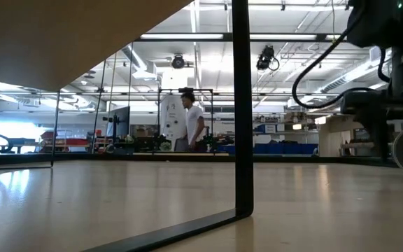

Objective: Pick and place cans onto a shelf
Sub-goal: Put the canned peaches on the shelf aligned with the other canned peaches

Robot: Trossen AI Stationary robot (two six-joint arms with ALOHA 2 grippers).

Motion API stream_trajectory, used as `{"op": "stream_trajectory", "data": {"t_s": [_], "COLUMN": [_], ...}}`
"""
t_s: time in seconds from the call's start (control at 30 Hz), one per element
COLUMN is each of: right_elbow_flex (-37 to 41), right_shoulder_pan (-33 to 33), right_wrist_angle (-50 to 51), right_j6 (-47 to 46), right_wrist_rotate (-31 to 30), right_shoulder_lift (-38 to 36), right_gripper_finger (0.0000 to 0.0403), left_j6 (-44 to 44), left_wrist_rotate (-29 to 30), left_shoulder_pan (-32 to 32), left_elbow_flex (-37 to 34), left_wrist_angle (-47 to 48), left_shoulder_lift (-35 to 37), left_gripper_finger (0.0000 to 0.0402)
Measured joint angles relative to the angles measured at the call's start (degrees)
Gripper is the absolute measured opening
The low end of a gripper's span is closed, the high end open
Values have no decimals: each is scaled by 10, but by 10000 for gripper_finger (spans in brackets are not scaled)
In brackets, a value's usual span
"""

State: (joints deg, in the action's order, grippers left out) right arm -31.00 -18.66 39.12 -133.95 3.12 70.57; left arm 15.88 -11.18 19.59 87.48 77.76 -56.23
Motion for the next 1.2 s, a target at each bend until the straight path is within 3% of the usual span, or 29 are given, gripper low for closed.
{"op": "stream_trajectory", "data": {"t_s": [0.37,0.67,0.8,1.03,1.2], "right_elbow_flex": [13,13,8,-44,-56], "right_shoulder_pan": [39,46,46,61,102], "right_wrist_angle": [10,4,-3,-17,-148], "right_j6": [19,61,87,209,467], "right_wrist_rotate": [-96,-104,-124,-304,-421], "right_shoulder_lift": [0,0,0,0,0], "right_gripper_finger": [392,318,317,318,321], "left_j6": [0,11,11,-18,-51], "left_wrist_rotate": [0,10,11,11,11], "left_shoulder_pan": [0,0,0,0,0], "left_elbow_flex": [0,0,0,0,0], "left_wrist_angle": [-1,-32,-56,-98,-157], "left_shoulder_lift": [0,0,0,0,0], "left_gripper_finger": [149,149,149,149,149]}}
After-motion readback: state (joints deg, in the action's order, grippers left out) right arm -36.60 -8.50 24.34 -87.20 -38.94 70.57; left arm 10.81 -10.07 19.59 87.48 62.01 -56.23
